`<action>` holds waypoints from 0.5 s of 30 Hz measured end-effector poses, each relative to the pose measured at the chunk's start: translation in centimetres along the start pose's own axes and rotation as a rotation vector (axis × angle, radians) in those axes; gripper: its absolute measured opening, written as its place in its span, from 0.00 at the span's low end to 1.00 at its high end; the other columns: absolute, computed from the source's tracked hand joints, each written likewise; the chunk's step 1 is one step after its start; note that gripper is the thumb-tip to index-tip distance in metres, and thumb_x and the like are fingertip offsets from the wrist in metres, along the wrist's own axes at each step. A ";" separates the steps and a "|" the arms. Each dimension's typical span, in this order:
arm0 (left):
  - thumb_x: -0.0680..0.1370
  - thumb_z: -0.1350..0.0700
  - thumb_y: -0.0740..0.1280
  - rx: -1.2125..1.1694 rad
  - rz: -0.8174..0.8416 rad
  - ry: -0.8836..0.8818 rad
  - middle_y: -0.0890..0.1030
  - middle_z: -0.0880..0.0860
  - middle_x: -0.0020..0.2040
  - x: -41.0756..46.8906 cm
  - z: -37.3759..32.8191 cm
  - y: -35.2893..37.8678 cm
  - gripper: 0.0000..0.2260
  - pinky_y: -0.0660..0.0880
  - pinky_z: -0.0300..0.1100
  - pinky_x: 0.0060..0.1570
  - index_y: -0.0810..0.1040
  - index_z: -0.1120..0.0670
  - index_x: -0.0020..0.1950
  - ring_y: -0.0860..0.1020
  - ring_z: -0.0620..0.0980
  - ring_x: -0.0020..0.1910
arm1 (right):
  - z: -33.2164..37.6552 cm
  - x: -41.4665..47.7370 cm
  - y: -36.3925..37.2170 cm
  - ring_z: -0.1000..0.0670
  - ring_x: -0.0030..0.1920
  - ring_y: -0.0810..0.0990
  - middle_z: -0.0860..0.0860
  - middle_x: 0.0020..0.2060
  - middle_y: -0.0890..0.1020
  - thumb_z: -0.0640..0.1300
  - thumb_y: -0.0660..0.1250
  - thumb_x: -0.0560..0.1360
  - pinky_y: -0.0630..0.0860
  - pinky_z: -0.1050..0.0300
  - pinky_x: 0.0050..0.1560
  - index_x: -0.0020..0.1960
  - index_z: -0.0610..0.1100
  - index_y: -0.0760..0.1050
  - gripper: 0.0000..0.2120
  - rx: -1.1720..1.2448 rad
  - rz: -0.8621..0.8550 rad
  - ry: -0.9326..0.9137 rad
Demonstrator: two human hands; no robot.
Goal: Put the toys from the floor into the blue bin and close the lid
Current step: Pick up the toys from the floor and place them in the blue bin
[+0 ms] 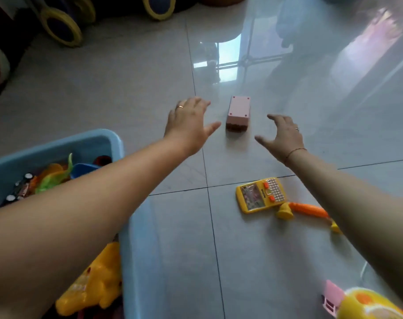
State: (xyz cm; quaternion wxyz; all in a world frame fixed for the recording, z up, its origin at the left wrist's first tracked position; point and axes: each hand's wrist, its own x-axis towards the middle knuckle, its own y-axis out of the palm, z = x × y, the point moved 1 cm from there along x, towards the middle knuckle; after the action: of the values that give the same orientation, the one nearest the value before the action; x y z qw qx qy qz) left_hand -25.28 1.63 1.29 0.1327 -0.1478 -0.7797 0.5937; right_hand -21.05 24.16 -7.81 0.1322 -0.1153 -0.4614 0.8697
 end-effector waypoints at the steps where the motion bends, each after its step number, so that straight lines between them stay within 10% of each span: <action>1: 0.78 0.42 0.60 0.011 0.062 -0.019 0.64 0.53 0.74 1.4 -0.7 1.7 0.28 0.58 0.49 0.69 0.61 0.52 0.75 0.61 0.55 0.72 | -1.2 -0.3 0.2 0.41 0.69 0.65 0.45 0.69 0.66 0.54 0.69 0.71 0.63 0.44 0.68 0.71 0.48 0.63 0.32 -0.003 0.007 0.000; 15: 0.72 0.39 0.67 -0.151 0.210 -0.339 0.59 0.59 0.73 11.1 -5.6 12.4 0.40 0.60 0.53 0.68 0.50 0.48 0.77 0.61 0.62 0.71 | -9.4 -9.0 -0.5 0.47 0.72 0.64 0.46 0.70 0.67 0.68 0.63 0.63 0.59 0.52 0.71 0.72 0.47 0.63 0.43 0.163 0.065 -0.123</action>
State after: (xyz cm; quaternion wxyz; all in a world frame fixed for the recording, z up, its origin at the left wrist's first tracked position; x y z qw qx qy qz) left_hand -32.49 14.00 -8.84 -0.0745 -0.1355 -0.8134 0.5608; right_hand -9.55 28.65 -11.86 0.0841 -0.0654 -0.3925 0.9136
